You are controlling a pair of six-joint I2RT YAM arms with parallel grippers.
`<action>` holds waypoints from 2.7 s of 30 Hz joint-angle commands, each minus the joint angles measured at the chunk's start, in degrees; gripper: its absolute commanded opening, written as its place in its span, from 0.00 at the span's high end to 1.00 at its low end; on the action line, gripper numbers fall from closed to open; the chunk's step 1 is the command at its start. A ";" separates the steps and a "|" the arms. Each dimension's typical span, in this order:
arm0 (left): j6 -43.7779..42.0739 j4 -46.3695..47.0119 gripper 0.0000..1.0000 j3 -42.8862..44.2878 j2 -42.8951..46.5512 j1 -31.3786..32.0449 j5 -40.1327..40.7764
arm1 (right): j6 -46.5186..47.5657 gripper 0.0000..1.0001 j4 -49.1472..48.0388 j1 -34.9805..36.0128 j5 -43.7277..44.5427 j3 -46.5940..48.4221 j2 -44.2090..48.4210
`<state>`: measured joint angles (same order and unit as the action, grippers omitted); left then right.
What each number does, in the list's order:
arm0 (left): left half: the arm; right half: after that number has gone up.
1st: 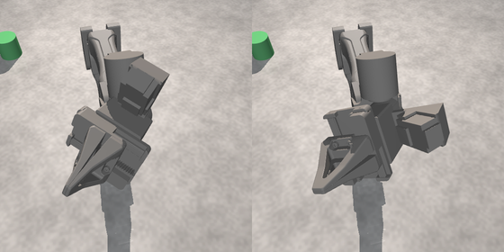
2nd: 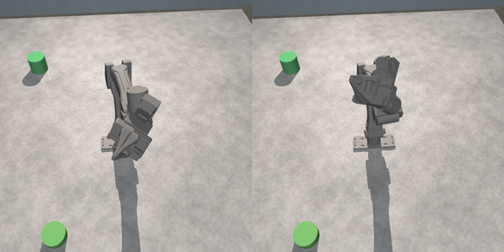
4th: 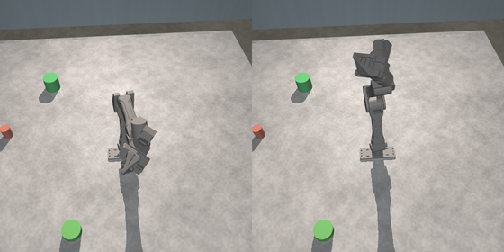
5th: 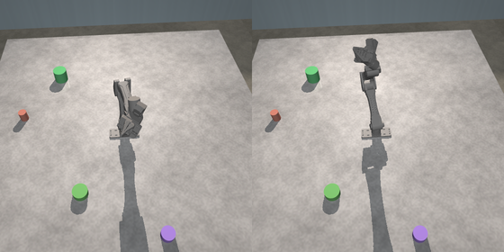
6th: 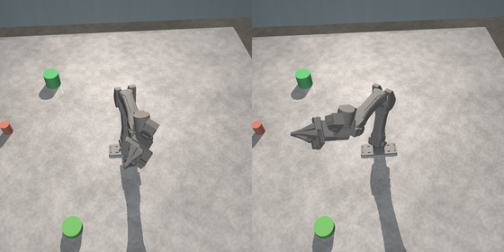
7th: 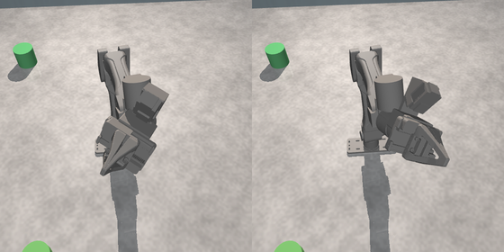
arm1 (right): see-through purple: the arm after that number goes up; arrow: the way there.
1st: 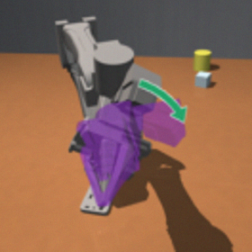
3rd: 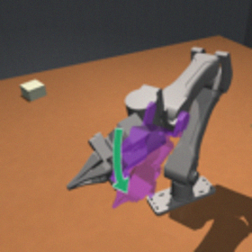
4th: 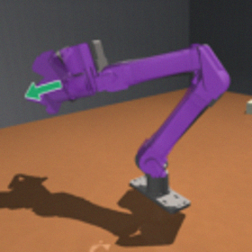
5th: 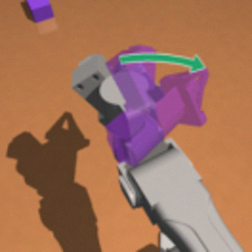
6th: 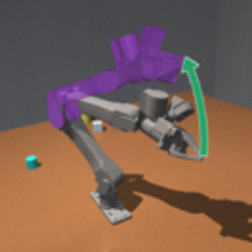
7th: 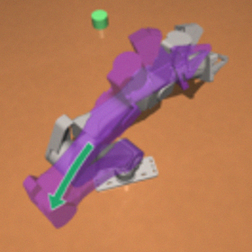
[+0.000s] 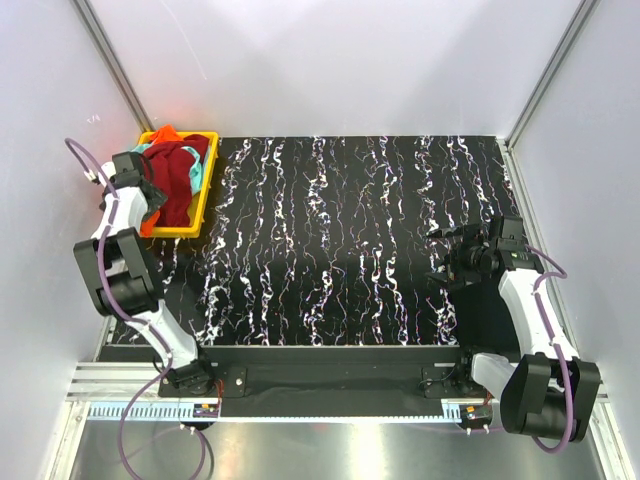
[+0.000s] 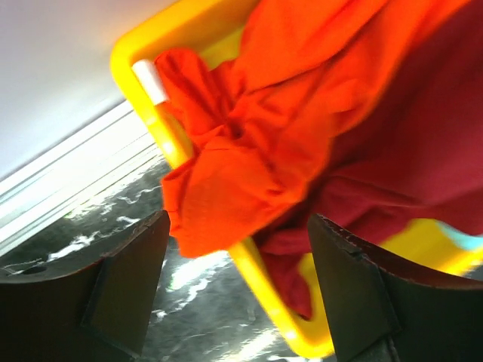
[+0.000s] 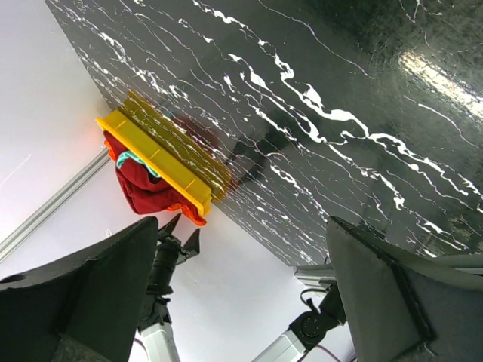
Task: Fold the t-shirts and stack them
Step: Grab the tshirt from the pile, then flatten the tshirt out
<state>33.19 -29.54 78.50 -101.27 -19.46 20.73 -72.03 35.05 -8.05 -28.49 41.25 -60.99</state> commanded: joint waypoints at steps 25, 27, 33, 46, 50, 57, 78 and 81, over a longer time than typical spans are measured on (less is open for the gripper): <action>-2.79 2.10 1.00 6.15 8.77 0.03 -12.90 | -0.92 0.34 -1.91 -0.12 2.56 -1.09 1.49; -0.85 4.74 1.00 3.60 12.92 0.74 -14.83 | -1.27 0.33 -2.61 -0.12 2.56 -1.35 1.75; 0.83 10.90 1.00 3.57 27.35 2.15 -20.37 | -0.92 0.30 -5.25 -0.12 3.09 -3.63 4.99; 11.72 21.89 1.00 36.18 23.59 4.24 -43.75 | -0.91 0.19 -9.54 -0.12 2.91 -7.50 10.80; 12.43 17.25 1.00 47.61 18.49 12.59 -47.80 | -6.01 0.15 -16.31 -0.03 3.45 -10.66 11.25; 5.49 15.75 1.00 22.03 26.82 32.96 -47.27 | 9.34 0.06 -15.90 12.23 3.00 4.69 -2.00; -0.85 10.38 1.00 -8.29 28.85 48.12 -50.08 | 45.74 0.06 -24.66 46.89 10.71 -6.45 1.06; -0.15 9.68 1.00 -6.78 28.59 48.12 -50.44 | 48.55 0.08 -26.69 51.72 19.13 -6.19 -3.86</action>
<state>33.04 -22.11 67.94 -73.30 28.75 -26.85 -29.85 15.79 39.99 -20.32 34.57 -61.67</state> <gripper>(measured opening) 0.024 0.926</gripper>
